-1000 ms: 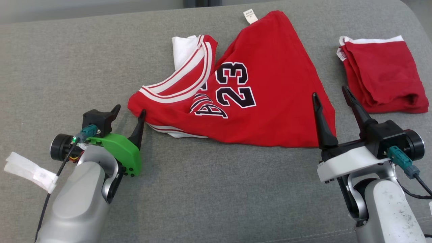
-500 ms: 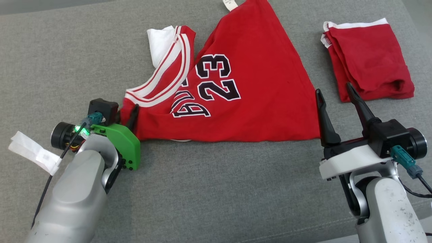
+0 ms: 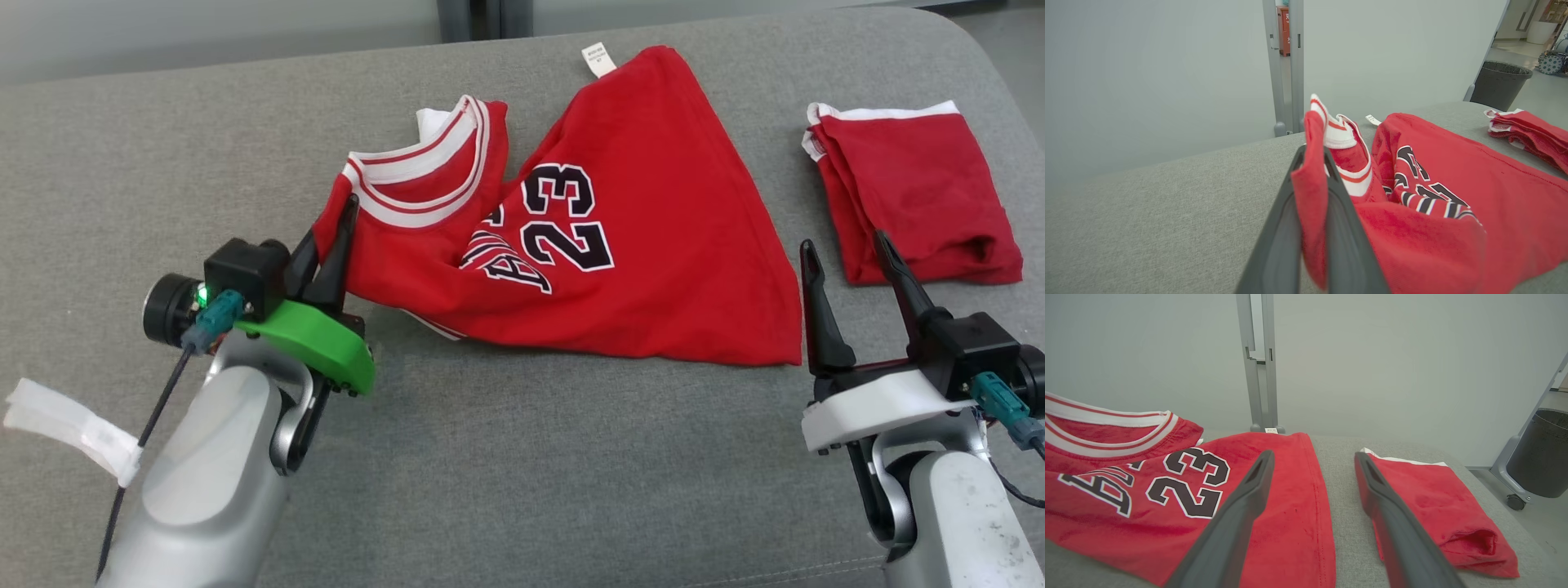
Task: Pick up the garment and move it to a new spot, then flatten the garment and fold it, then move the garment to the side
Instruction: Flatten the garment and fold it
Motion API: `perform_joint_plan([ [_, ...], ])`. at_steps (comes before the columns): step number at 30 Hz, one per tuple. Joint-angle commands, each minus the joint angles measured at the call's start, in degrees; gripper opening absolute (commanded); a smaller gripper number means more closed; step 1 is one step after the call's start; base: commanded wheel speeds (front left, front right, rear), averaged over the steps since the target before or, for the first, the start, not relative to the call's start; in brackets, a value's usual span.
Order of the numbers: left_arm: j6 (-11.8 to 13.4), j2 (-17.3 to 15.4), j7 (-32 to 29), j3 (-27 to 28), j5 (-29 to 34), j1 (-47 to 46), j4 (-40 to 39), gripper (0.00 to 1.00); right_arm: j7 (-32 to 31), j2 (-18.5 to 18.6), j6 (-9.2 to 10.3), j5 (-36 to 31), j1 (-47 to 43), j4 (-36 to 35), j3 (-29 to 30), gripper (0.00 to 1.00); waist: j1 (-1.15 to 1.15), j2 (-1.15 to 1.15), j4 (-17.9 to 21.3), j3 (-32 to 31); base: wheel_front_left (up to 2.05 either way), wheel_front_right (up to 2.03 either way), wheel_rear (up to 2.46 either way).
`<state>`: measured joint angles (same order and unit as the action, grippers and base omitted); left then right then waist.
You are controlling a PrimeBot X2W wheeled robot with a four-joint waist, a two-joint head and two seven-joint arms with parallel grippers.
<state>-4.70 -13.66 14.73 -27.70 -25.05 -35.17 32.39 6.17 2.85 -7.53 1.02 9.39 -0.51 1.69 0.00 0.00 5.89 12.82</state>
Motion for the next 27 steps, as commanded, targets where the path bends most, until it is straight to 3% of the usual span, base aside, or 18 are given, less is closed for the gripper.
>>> perform_joint_plan([
  [1,0.9,0.0,0.4,0.6,-0.3,2.6,-2.9,0.00,0.2,0.1,0.09,0.3,-1.1,0.2,0.6,1.00,0.00,0.00,-3.0,-3.4,0.00,0.00,0.00],
  [7,4.9,-0.6,0.5,2.6,-0.6,13.0,-19.3,0.00,-0.1,0.1,0.09,0.6,-3.7,0.2,2.7,1.00,0.00,0.00,-5.4,-6.6,0.00,0.00,0.00],
  [11,9.0,-1.2,0.5,4.6,-1.0,19.6,-29.9,0.00,-0.2,0.1,0.09,0.9,-4.6,-0.1,3.3,1.00,0.00,0.00,-5.8,-7.0,0.00,0.00,0.00],
  [15,12.0,-1.4,-1.0,5.7,-1.7,24.0,-34.7,0.00,0.0,0.1,0.09,1.4,-4.5,-0.2,3.1,1.00,0.00,0.00,-5.2,-5.9,0.00,0.00,0.00],
  [20,12.0,-1.0,-2.1,5.9,-2.7,23.3,-30.9,0.00,0.2,0.1,0.09,1.7,-2.9,0.2,2.0,1.00,0.00,0.00,-3.2,-3.5,0.00,0.00,0.00],
  [27,9.9,0.5,-1.3,7.3,-4.3,14.5,-15.9,0.00,0.2,0.1,0.09,0.9,-0.4,0.3,1.2,1.00,0.00,0.00,1.3,1.3,0.00,0.00,0.00],
])
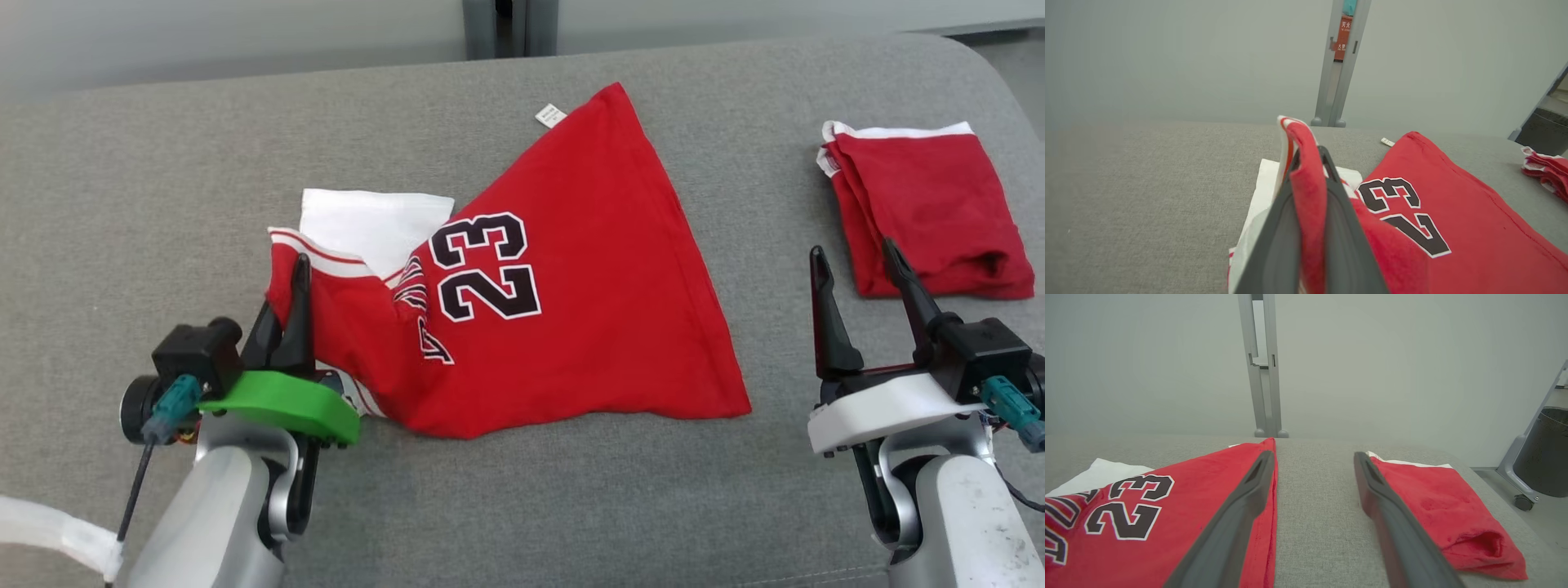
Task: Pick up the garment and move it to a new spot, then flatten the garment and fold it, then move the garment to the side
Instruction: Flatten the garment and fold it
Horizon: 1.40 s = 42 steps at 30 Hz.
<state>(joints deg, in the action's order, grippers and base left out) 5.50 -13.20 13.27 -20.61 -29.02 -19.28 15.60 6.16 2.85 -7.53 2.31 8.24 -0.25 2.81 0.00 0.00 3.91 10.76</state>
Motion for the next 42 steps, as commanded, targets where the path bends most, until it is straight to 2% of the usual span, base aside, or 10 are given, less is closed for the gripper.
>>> perform_joint_plan([
  [1,-0.7,0.4,0.3,0.3,-0.7,-2.8,3.0,0.00,0.2,0.1,0.09,-0.5,1.0,0.0,0.1,1.00,0.00,0.00,3.8,3.9,0.00,0.00,0.00],
  [6,-2.4,0.6,0.9,1.3,-0.4,-10.9,14.4,0.00,0.6,0.1,0.09,-0.5,2.7,0.3,-0.6,1.00,0.00,0.00,6.6,6.9,0.00,0.00,0.00],
  [11,-4.0,1.8,1.5,1.4,-0.2,-16.2,22.8,0.00,1.0,0.1,0.09,-0.4,3.1,1.0,-0.6,1.00,0.00,0.00,7.4,7.5,0.00,0.00,0.00],
  [12,-4.5,2.0,1.6,1.2,0.0,-16.9,24.4,0.20,1.1,0.1,0.09,-0.5,3.1,1.3,-0.5,1.00,0.00,0.00,7.3,7.3,0.00,0.00,0.00],
  [13,-4.9,2.1,1.7,1.2,0.1,-17.5,25.4,0.47,1.1,0.1,0.09,-0.5,3.0,1.5,-0.5,1.00,0.00,0.00,7.2,7.1,0.00,0.00,0.00],
  [14,-5.4,2.5,1.8,1.1,0.2,-18.2,26.4,1.00,1.2,0.1,0.09,-0.4,2.8,1.7,-0.5,1.00,0.00,0.00,6.9,6.8,0.00,0.00,0.00],
  [19,-7.1,3.1,1.9,1.8,0.9,-18.2,26.8,1.00,1.4,0.1,0.09,-0.3,1.8,2.7,-0.3,1.00,0.00,0.00,4.3,4.6,0.00,0.00,0.00],
  [26,-8.4,3.2,1.9,2.9,2.4,-12.4,23.6,1.00,1.6,0.1,0.09,-0.3,0.1,3.9,0.1,1.00,0.00,0.00,-0.8,-1.3,0.00,0.00,0.00],
  [33,-7.4,3.6,1.9,3.7,1.9,-4.1,20.3,1.00,1.0,0.1,0.09,0.4,-1.8,3.8,0.1,1.00,0.00,0.00,-3.9,-4.4,0.00,0.00,0.00],
  [42,-6.5,7.0,-1.2,2.1,-1.3,3.4,19.3,1.00,0.2,0.1,0.09,0.1,-2.8,2.6,-0.4,1.00,0.00,0.00,-3.6,-3.9,0.00,0.00,0.00],
])
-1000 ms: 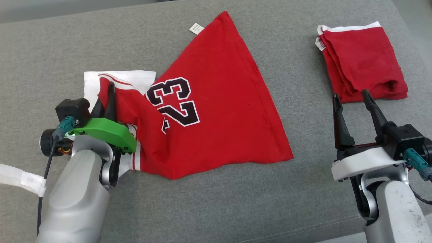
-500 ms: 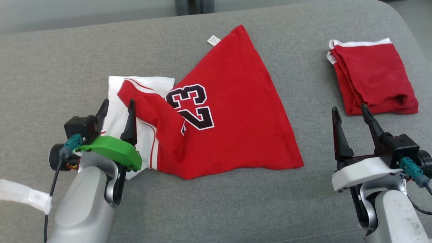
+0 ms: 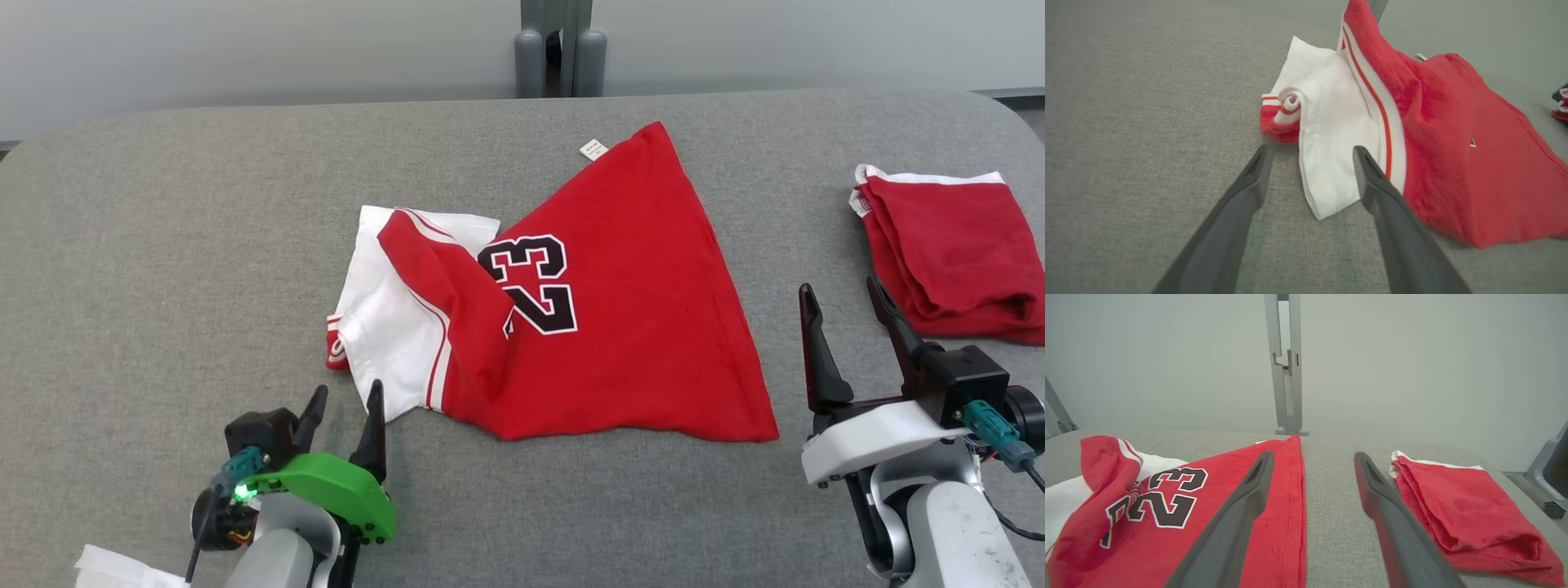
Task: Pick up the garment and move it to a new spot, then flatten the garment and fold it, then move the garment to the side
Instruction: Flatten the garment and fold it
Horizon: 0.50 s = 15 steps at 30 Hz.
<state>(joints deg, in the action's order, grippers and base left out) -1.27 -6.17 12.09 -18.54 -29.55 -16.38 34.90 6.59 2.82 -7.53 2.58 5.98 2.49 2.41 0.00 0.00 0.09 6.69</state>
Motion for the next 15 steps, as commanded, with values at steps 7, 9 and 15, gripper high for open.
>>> perform_joint_plan([
  [7,1.2,1.3,-2.4,0.7,-3.4,-0.2,3.0,0.93,-0.7,0.1,0.09,-0.8,0.5,-0.9,-0.2,1.00,0.00,0.00,2.2,1.7,0.00,0.00,0.00],
  [9,1.2,1.4,-2.6,0.9,-4.0,-0.9,4.2,0.76,-0.7,0.1,0.09,-0.9,0.5,-1.0,-0.3,1.00,0.00,0.00,2.6,2.1,0.00,0.00,0.00],
  [15,0.0,1.7,-1.8,1.0,-4.8,-2.8,7.3,0.28,-0.7,0.1,0.09,-1.0,0.6,-1.0,0.0,1.00,0.00,0.00,3.2,2.5,0.00,0.00,0.00],
])
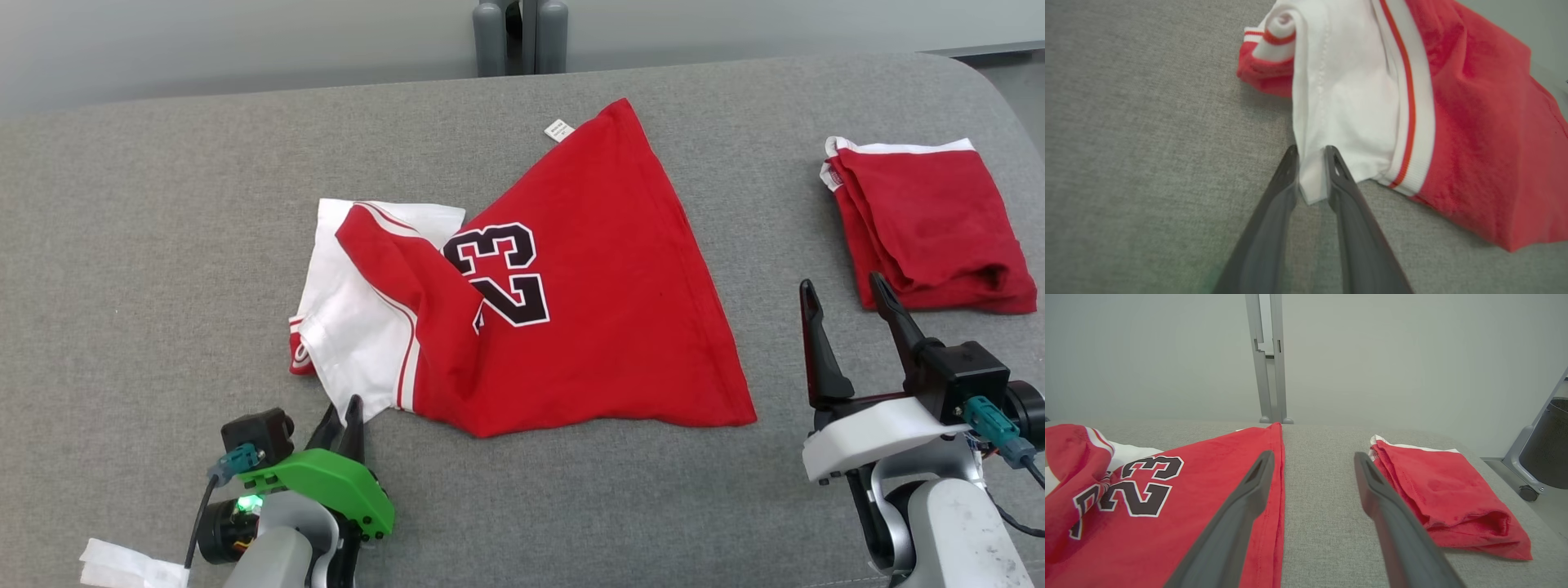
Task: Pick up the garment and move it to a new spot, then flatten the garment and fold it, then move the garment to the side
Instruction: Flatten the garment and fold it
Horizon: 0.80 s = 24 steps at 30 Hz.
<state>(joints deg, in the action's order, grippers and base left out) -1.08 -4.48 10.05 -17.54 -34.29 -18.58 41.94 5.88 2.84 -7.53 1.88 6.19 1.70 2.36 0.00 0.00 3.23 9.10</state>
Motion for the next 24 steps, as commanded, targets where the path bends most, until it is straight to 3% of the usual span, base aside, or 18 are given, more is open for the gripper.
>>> perform_joint_plan([
  [1,-0.4,0.0,0.3,0.0,-0.3,-0.9,0.6,0.05,0.0,0.1,0.09,-0.4,0.4,-0.3,0.2,1.00,0.00,0.00,0.0,0.0,0.00,0.00,0.00],
  [2,-0.6,0.1,0.7,0.0,-0.4,-1.3,0.9,0.00,-0.1,0.1,0.09,-0.5,0.3,-0.3,0.3,1.00,0.00,0.00,-0.1,0.0,0.00,0.00,0.00],
  [10,-0.3,0.2,4.6,1.2,0.7,-1.1,-1.8,0.00,0.4,0.1,0.09,-0.5,-0.4,0.2,1.2,1.00,0.00,0.00,-3.2,-1.6,0.00,0.00,0.00],
  [18,3.1,-1.1,5.2,5.1,3.2,8.3,-17.4,0.00,0.9,0.1,0.09,-0.2,-1.4,1.0,2.4,1.00,0.00,0.00,-7.9,-3.1,0.00,0.00,0.00],
  [24,4.4,-0.7,2.8,2.4,4.3,16.1,-23.6,0.00,0.8,0.1,0.09,-0.1,-1.4,1.3,2.2,1.00,0.00,0.00,-9.2,-3.2,0.00,0.00,0.00],
])
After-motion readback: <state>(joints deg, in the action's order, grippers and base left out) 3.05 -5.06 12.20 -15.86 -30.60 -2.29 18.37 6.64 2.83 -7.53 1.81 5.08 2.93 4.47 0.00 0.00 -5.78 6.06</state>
